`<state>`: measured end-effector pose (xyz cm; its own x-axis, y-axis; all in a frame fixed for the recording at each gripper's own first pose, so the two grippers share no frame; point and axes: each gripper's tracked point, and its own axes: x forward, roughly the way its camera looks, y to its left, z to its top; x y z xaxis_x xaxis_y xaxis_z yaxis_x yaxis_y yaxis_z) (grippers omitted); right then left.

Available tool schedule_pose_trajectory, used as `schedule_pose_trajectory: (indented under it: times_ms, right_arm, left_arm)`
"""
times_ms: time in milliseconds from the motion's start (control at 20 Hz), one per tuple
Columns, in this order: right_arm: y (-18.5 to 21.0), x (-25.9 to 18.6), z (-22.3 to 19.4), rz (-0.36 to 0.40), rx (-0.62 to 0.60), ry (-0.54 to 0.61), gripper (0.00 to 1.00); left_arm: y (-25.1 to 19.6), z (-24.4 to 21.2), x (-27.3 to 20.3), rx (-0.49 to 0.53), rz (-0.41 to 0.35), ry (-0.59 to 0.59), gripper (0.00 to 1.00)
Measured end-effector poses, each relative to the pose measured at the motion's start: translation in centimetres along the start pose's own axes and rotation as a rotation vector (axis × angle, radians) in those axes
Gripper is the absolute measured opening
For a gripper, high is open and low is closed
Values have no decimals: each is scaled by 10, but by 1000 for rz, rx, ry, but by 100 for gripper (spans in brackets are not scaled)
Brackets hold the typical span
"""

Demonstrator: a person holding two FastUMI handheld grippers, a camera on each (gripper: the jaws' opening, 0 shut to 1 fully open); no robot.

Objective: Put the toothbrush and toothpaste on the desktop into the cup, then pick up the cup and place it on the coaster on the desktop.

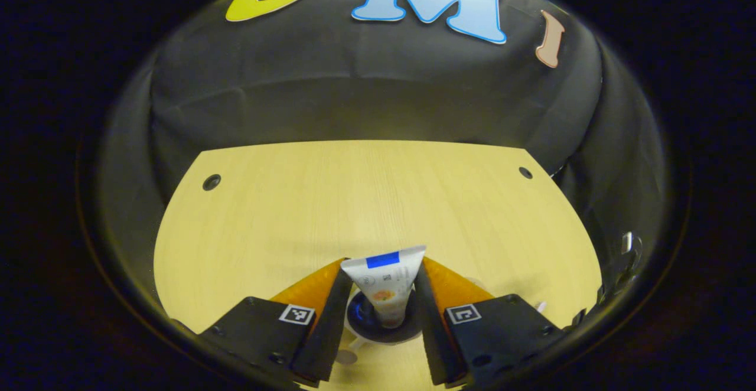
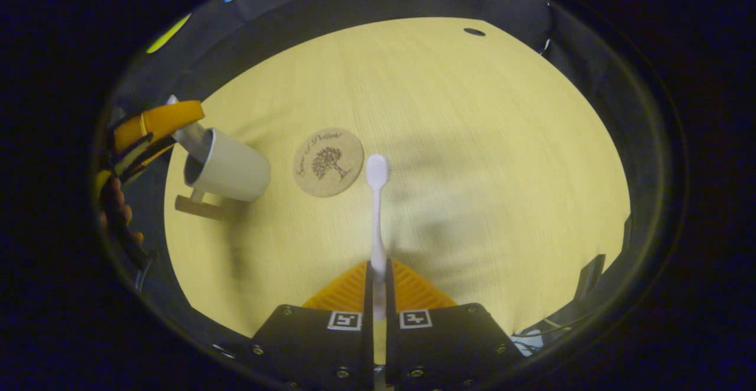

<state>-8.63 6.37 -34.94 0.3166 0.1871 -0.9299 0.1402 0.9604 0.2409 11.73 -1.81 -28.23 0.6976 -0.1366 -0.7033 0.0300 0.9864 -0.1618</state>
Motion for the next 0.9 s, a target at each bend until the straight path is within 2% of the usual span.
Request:
schedule_pose_trajectory:
  times_ms: [100, 150, 200, 300, 450, 500, 700, 850, 900]
  right_arm:
    - [9, -13, 21, 19, 10, -55, 8]
    - [12, -20, 33, 24, 15, -81, 9]
    - [16, -27, 45, 33, 17, -110, 8]
    - [27, -41, 69, 50, 15, -163, 9]
    - [49, -60, 102, 85, -3, -243, 8]
    - [58, -65, 112, 99, -12, -265, 8]
    - [101, -70, 141, 167, -39, -318, 9]
    - [133, -68, 153, 199, -68, -335, 9]
    - [143, -66, 155, 212, -76, -333, 8]
  left_arm:
    - [-3, 2, -9, 3, -10, -13, 67]
    - [-1, 2, -14, 4, -11, -18, 72]
    - [0, 3, -20, 2, -12, -29, 72]
    - [1, 5, -35, -8, -15, -50, 64]
    - [7, 5, -61, -24, -21, -86, 70]
    - [12, 2, -69, -32, -16, -93, 64]
    - [44, -15, -102, -91, 17, -100, 70]
    - [78, -27, -130, -139, 75, -108, 64]
    - [92, -35, -142, -153, 99, -110, 67]
